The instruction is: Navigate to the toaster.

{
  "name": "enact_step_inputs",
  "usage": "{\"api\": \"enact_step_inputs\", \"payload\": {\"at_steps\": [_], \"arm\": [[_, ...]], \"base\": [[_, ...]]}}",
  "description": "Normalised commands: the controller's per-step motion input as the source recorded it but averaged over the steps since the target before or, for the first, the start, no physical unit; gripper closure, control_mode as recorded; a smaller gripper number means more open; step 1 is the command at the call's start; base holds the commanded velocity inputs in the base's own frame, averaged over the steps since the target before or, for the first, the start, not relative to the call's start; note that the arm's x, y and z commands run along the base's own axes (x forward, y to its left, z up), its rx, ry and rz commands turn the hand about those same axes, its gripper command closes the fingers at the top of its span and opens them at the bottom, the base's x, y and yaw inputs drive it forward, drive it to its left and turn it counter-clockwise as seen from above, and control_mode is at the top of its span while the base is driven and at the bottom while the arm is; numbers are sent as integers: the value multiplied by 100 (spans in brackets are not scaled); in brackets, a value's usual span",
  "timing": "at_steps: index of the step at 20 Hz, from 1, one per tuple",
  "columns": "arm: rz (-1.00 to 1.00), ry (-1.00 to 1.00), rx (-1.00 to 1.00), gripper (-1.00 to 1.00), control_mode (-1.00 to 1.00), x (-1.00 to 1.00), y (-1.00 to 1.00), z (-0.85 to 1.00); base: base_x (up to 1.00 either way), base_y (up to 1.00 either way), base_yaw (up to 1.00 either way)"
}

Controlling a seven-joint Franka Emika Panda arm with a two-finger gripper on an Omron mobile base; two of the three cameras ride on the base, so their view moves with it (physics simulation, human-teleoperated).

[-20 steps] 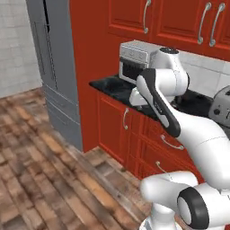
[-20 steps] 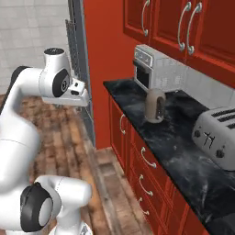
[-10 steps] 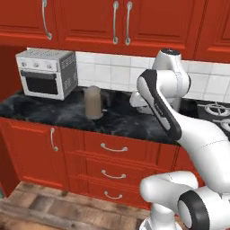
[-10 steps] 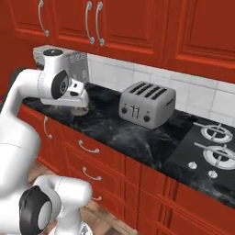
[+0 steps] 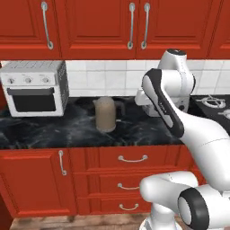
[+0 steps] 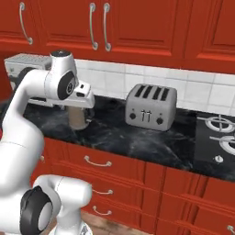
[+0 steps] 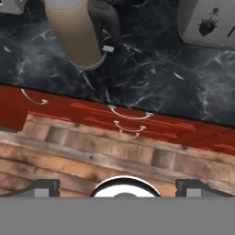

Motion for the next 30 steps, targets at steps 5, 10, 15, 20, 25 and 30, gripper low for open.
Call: {"api": "enact_step_inputs", "payload": {"at_steps": [5,10,15,20,25,30], "arm": [[0,0,0,-100,100,0,0,0],[0,0,0,-100,100,0,0,0],[0,0,0,-100,100,0,0,0],[0,0,0,-100,100,0,0,0],[0,0,0,-100,100,0,0,0],[0,0,0,-100,100,0,0,0]], "base": [[39,56,-47],[58,-5,-32],[77,-40,-5],[45,-60,4],[0,-87,11],[49,-65,9]]}}
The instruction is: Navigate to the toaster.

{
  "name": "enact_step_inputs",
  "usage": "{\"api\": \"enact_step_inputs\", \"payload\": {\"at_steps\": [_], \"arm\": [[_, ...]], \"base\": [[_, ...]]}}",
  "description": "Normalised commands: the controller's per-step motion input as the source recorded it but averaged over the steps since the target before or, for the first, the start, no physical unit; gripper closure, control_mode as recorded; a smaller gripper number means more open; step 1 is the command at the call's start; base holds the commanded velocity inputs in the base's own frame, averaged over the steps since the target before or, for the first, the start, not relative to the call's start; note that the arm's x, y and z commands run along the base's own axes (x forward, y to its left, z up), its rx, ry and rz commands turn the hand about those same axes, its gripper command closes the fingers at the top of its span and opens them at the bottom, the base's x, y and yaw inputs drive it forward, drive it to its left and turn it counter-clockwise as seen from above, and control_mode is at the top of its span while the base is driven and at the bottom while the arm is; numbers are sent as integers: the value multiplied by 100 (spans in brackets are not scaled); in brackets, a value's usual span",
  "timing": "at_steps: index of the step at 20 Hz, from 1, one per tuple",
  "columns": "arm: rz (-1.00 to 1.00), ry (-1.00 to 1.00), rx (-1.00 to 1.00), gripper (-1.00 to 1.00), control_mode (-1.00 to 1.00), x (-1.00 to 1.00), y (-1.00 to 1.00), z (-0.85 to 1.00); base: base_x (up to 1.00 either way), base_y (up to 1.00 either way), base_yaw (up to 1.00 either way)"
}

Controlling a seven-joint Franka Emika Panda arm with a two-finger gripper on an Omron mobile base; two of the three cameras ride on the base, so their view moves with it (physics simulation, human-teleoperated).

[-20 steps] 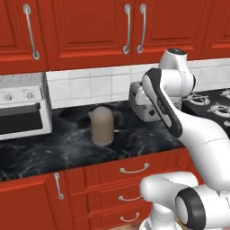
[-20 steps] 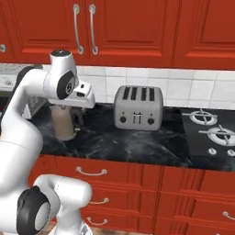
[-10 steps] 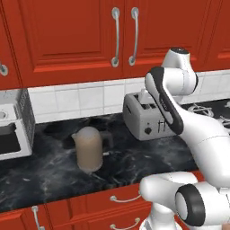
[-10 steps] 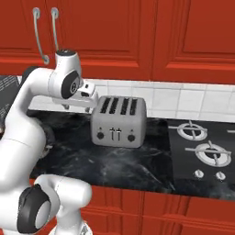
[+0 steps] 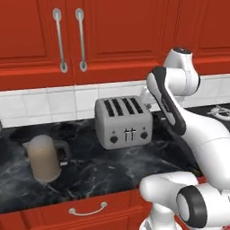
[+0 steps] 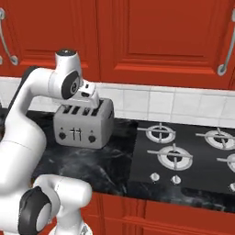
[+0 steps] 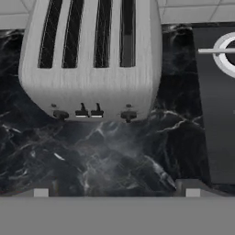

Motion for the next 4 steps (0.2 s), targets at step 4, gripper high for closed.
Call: {"api": "enact_step_inputs", "payload": {"at_steps": [4], "arm": [[0,0,0,-100,100,0,0,0]], "base": [[97,-16,9]]}}
